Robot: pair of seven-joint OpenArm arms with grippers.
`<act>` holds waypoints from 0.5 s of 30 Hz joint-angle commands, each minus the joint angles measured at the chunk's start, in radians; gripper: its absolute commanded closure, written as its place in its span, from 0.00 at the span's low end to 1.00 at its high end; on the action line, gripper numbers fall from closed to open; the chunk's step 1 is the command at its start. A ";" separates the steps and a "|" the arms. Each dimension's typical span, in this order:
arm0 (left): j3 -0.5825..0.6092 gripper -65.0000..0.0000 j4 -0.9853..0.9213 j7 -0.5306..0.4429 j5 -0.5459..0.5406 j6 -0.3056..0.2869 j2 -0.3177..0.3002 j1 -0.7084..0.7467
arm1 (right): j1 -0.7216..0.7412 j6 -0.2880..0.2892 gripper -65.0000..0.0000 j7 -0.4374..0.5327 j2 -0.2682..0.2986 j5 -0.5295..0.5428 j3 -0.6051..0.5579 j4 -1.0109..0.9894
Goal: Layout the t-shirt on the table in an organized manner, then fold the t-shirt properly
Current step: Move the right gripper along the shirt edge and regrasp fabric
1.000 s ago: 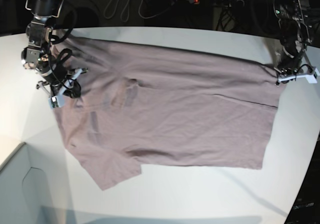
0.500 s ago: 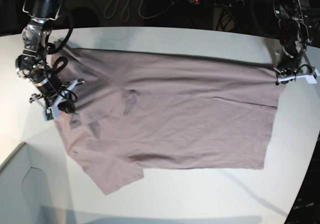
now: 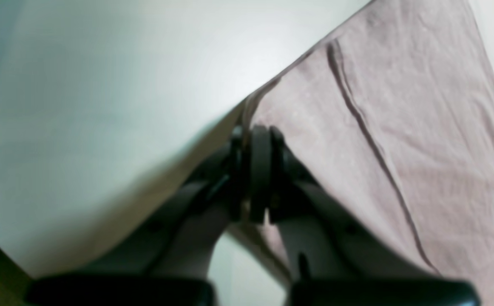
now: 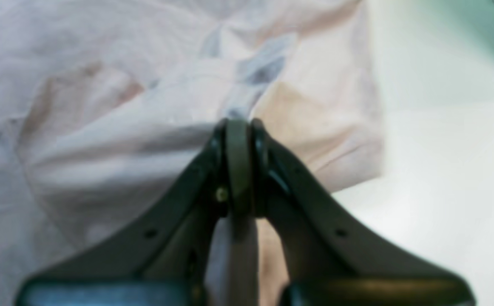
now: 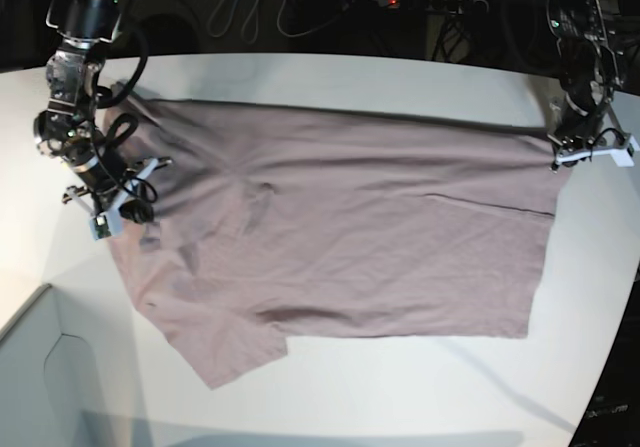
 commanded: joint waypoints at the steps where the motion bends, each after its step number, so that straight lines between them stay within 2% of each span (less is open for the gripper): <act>1: -0.005 1.00 0.015 -0.016 0.000 -0.006 -0.013 -0.008 | 0.009 0.003 0.87 0.022 0.012 0.012 0.003 0.009; 5: -0.005 1.00 0.015 -0.016 0.000 -0.006 -0.013 -0.020 | 0.003 0.003 0.77 0.024 0.009 0.012 0.004 0.017; 7: -0.005 1.00 0.014 -0.016 0.000 -0.006 -0.013 -0.026 | 0.001 0.003 0.75 0.024 0.009 0.012 0.004 0.017; 10: -0.005 1.00 0.014 -0.016 0.000 -0.006 -0.013 -0.026 | 0.001 0.003 0.80 0.024 0.011 0.014 0.006 0.017; 15: -0.005 1.00 0.014 -0.016 0.000 -0.006 -0.013 -0.028 | 0.001 0.003 0.95 0.024 0.012 0.014 0.004 0.013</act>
